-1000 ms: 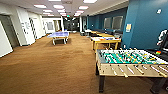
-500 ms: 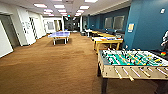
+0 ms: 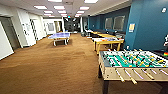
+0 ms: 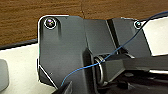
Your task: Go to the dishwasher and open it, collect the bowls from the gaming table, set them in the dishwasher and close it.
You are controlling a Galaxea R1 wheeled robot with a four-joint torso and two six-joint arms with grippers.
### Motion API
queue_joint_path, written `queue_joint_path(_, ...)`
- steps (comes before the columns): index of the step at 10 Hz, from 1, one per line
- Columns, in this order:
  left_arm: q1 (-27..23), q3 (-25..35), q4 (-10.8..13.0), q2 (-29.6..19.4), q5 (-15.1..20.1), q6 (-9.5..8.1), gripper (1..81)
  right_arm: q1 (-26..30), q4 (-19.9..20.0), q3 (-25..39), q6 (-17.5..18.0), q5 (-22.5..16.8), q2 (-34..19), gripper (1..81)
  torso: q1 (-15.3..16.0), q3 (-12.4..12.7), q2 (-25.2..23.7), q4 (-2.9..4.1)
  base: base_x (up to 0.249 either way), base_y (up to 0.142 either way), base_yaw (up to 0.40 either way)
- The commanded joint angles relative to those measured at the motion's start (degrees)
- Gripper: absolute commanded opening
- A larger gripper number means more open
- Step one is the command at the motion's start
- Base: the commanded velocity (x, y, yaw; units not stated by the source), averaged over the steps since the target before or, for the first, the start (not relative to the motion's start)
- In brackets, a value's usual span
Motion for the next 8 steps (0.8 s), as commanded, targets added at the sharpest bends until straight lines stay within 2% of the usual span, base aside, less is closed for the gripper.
queue_joint_path(1,-2.68,0.05,-0.32,-0.69,2.28,0.24,81.1,2.77,-0.49,0.24,-0.14,-2.85,-0.1,81.1,-0.02,0.0,0.0,0.0,0.116,0.0,0.0)
queue_joint_path(8,-2.78,0.05,-0.32,-0.34,2.46,0.24,81.1,3.21,-0.66,0.15,-0.14,-3.03,-0.1,81.1,0.0,0.0,0.04,0.0,0.125,0.0,0.0)
